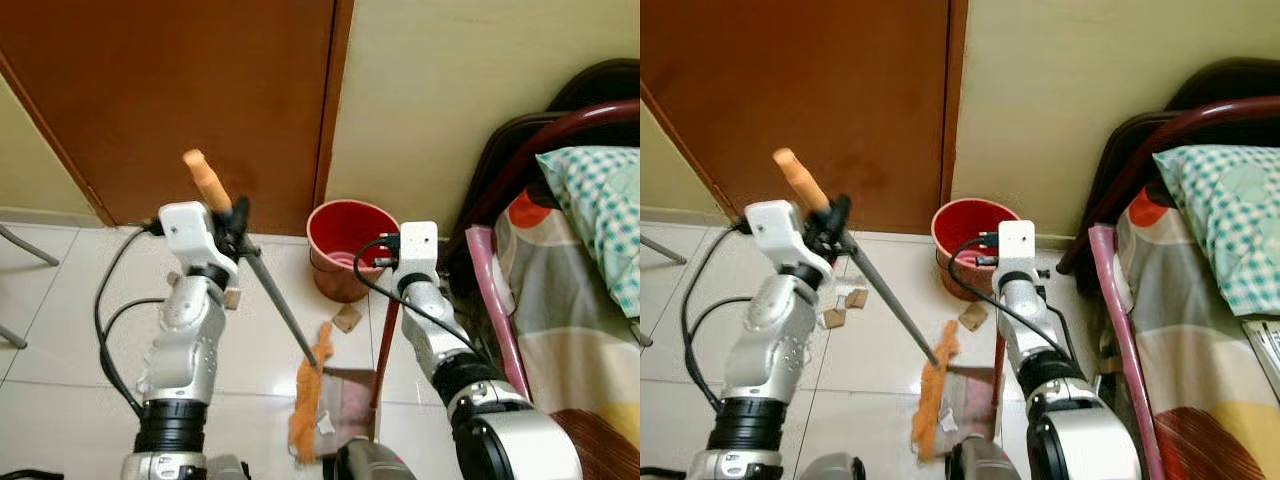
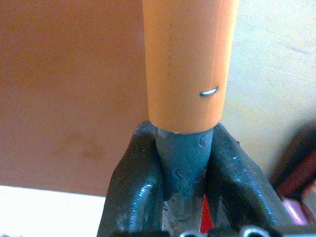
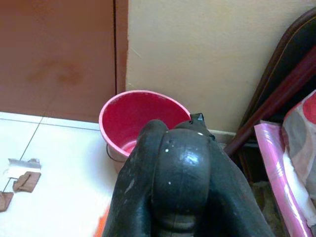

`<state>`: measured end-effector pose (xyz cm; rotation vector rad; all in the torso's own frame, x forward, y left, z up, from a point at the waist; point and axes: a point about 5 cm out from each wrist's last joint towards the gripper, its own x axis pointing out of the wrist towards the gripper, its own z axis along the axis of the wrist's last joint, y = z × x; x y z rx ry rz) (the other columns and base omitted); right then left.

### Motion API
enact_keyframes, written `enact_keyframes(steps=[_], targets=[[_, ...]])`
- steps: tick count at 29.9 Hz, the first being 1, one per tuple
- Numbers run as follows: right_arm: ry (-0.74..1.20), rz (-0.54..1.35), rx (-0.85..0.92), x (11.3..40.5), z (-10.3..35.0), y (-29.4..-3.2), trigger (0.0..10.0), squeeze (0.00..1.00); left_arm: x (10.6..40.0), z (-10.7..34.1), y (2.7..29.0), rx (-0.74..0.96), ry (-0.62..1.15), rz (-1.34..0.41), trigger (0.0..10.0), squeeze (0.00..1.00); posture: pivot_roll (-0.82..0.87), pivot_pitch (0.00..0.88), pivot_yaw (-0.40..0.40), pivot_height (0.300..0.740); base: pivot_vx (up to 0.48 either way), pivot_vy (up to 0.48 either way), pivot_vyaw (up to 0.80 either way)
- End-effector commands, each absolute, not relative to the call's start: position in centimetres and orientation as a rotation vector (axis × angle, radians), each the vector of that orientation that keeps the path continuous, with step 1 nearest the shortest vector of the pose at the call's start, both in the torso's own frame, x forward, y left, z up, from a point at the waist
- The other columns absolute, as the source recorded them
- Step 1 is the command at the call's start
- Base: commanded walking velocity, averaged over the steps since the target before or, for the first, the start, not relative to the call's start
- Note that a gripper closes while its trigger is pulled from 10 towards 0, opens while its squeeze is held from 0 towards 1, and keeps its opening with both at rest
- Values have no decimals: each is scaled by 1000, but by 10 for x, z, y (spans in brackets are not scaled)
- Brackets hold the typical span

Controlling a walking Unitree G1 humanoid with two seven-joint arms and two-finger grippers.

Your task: Sweep floor

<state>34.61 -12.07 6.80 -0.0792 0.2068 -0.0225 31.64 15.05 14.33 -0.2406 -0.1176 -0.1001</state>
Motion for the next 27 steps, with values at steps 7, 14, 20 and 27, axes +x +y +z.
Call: enact_keyframes(steps=[7,14,20,27], targets=[[219,-39,-63,344,66,-131,10000,0,319,165,183,-176,-225,-16,10000,0,30,126,-74,740,0,0,0],[173,-38,-65,343,74,-145,10000,0,309,156,202,-63,-199,-2,10000,0,41,128,-76,740,0,0,0],[121,-24,-1,330,81,-158,10000,0,292,142,210,10,-163,2,10000,0,46,117,-76,740,0,0,0],[-9,63,79,314,98,-154,10000,0,275,110,215,67,-69,-7,10000,0,28,88,-54,740,0,0,0]])
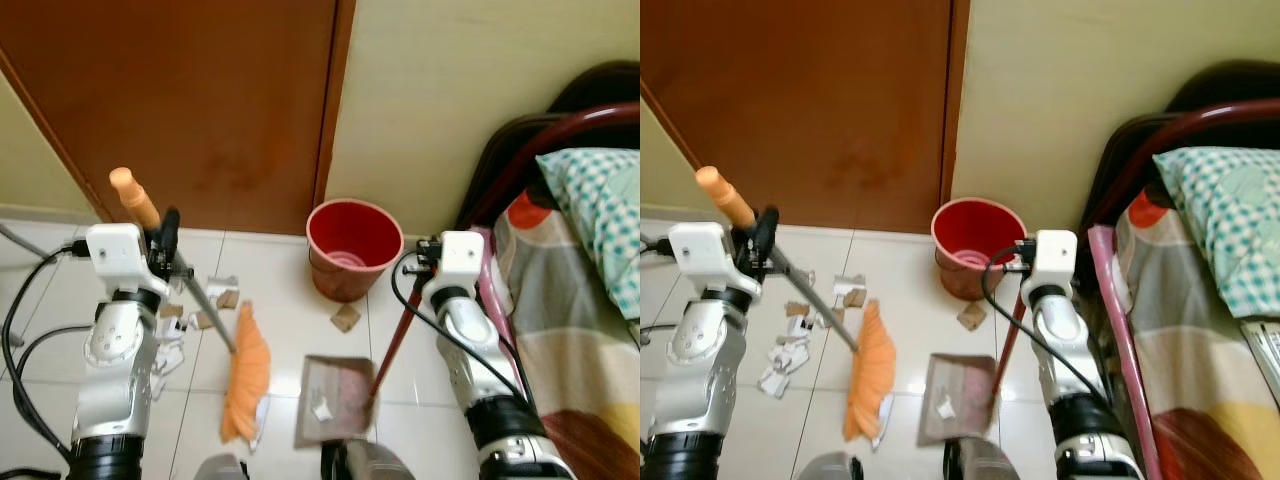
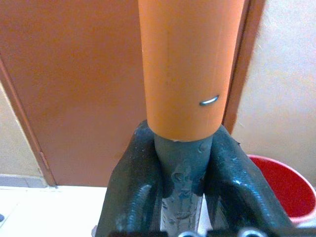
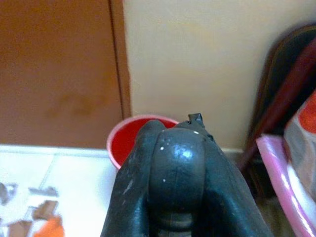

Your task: Sweep floor

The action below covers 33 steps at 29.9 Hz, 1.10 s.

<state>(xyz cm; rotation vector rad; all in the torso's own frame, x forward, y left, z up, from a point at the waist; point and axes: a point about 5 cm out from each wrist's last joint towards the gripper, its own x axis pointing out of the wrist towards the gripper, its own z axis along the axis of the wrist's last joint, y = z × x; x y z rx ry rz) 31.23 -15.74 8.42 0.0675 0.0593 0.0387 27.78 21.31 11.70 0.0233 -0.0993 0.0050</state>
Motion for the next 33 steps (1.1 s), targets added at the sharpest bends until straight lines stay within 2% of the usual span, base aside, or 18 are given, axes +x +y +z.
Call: enact_keyframes(steps=[1,6,12,24,29,33], targets=[[-13,52,92,313,100,-154,10000,0,273,105,216,70,-52,-9,10000,0,22,90,-49,740,0,0,0],[-39,19,163,306,115,-161,10000,0,262,76,217,90,38,-18,10000,0,9,80,-38,740,0,0,0],[-74,46,208,305,136,-160,10000,0,260,69,211,86,53,-24,10000,0,-1,76,-44,740,0,0,0],[-255,182,337,340,229,-120,10000,0,262,58,196,64,53,-37,10000,0,-22,60,-52,740,0,0,0],[-315,182,342,346,250,-117,10000,0,264,58,195,60,52,-40,10000,0,-26,56,-53,740,0,0,0],[-384,144,341,353,278,-129,10000,0,267,57,193,57,48,-43,10000,0,-28,57,-54,740,0,0,0]])
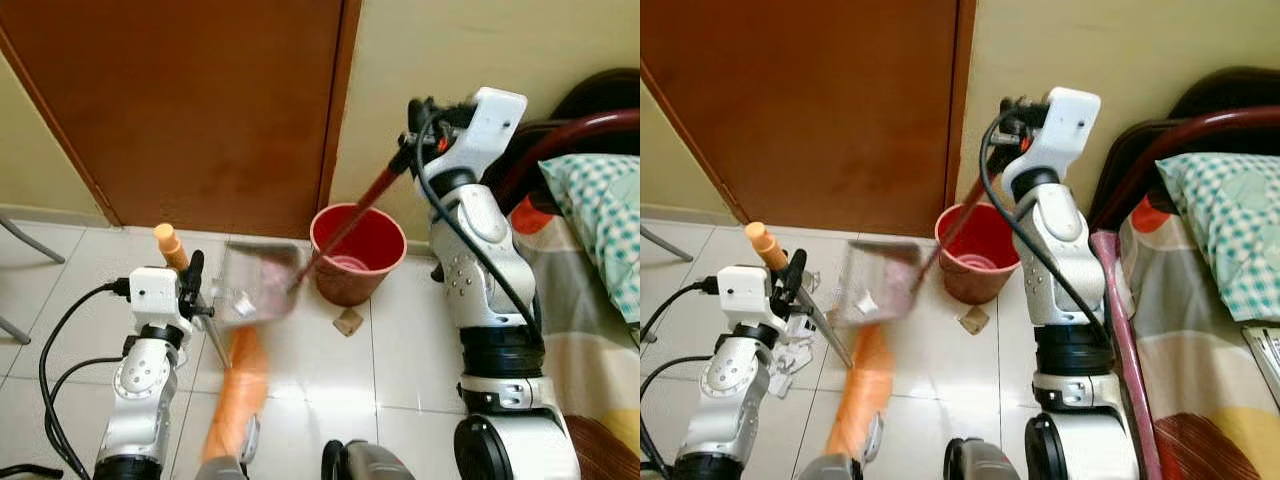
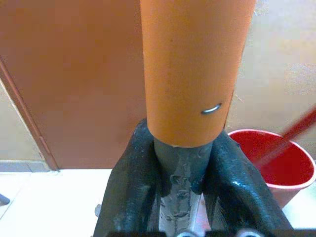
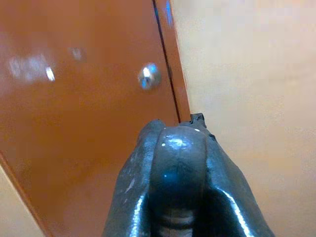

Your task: Sweep floor

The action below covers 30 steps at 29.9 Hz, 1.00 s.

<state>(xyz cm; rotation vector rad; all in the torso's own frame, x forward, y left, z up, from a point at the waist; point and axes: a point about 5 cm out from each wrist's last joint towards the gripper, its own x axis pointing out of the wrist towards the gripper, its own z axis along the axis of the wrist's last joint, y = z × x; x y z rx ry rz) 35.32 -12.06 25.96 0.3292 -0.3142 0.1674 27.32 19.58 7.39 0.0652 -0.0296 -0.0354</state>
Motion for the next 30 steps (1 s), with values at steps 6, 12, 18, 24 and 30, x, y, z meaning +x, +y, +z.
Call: enact_keyframes(steps=[6,12,18,24,30], targets=[[-467,49,320,359,304,-156,10000,0,269,56,191,58,52,-53,10000,0,-35,60,-48,740,0,0,0],[-561,-12,246,360,329,-177,10000,0,270,56,191,62,52,-58,10000,0,-32,63,-44,740,0,0,0],[-658,-48,29,358,344,-191,10000,0,270,56,192,70,52,-64,10000,0,-29,67,-42,740,0,0,0],[-735,62,-194,351,337,-154,10000,0,271,55,191,77,56,-69,10000,0,-28,69,-40,740,0,0,0],[-751,191,-358,347,307,-120,10000,0,271,56,190,78,54,-70,10000,0,-20,73,-46,740,0,0,0]])
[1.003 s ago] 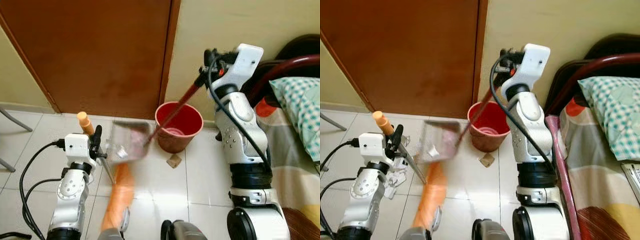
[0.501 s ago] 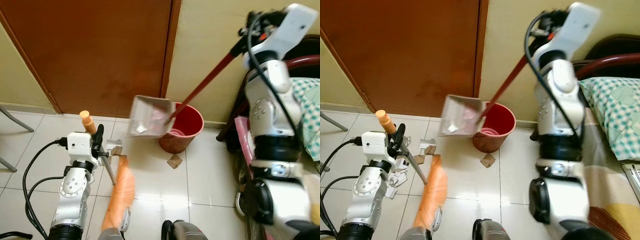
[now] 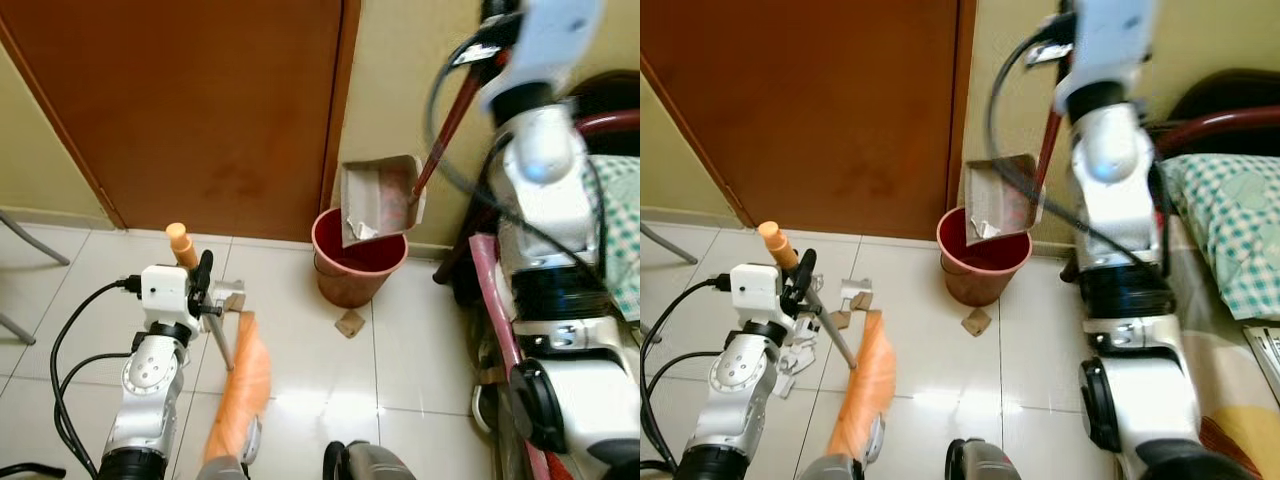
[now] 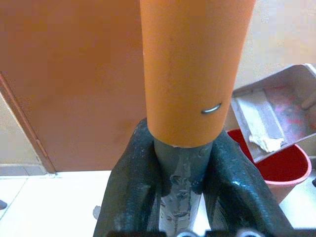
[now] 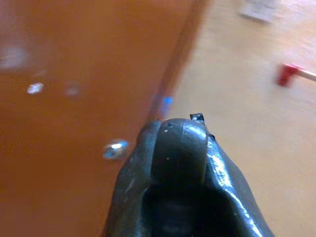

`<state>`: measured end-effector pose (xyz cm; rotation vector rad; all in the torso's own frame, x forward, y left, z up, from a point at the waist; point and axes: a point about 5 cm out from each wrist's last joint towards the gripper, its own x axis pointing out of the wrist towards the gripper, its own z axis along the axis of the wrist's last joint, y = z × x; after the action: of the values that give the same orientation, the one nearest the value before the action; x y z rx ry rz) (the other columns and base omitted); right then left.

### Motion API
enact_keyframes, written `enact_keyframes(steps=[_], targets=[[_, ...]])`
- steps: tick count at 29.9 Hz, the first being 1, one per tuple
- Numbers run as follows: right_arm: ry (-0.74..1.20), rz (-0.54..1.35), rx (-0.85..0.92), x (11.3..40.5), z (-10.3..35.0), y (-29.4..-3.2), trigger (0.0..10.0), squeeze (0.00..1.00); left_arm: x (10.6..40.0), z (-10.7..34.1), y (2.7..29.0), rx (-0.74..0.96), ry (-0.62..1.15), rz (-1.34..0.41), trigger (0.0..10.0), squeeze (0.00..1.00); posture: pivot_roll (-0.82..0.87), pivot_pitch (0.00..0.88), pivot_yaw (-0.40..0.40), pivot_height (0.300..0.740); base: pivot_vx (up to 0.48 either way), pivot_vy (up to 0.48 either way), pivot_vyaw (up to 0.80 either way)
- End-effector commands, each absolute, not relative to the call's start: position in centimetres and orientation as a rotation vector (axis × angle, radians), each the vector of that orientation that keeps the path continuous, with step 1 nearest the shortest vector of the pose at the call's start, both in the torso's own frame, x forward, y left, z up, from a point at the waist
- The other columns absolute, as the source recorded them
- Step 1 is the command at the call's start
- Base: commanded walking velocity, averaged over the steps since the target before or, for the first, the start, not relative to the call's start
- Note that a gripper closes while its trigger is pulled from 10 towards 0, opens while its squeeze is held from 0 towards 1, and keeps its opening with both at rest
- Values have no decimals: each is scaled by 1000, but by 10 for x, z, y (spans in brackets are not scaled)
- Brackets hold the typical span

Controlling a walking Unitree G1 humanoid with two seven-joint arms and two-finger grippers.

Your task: Sweep floor

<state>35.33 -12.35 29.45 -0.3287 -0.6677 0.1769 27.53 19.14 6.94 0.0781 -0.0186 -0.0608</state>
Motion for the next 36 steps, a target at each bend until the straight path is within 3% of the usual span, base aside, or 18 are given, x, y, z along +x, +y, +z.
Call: enact_keyframes(steps=[1,8,22,25,28,29,36], targets=[[-749,227,-393,346,298,-113,10000,0,271,56,189,77,53,-68,10000,0,-18,74,-49,740,0,0,0],[-794,331,-535,337,283,-94,10000,0,270,55,188,69,53,-61,10000,0,-20,78,-58,740,0,0,0],[-928,378,-465,322,310,-76,10000,0,271,54,186,59,56,-64,10000,0,-20,70,-68,740,0,0,0],[-941,380,-424,320,315,-73,10000,0,272,54,186,61,55,-63,10000,0,-18,69,-66,740,0,0,0],[-922,421,-202,314,329,-62,10000,0,272,54,187,66,54,-63,10000,0,-16,68,-64,740,0,0,0],[-922,421,-202,314,329,-62,10000,0,272,54,187,66,54,-63,10000,0,-16,68,-64,740,0,0,0],[-708,494,19,315,295,-52,10000,0,271,55,189,74,52,-61,10000,0,-6,69,-63,740,0,0,0]])
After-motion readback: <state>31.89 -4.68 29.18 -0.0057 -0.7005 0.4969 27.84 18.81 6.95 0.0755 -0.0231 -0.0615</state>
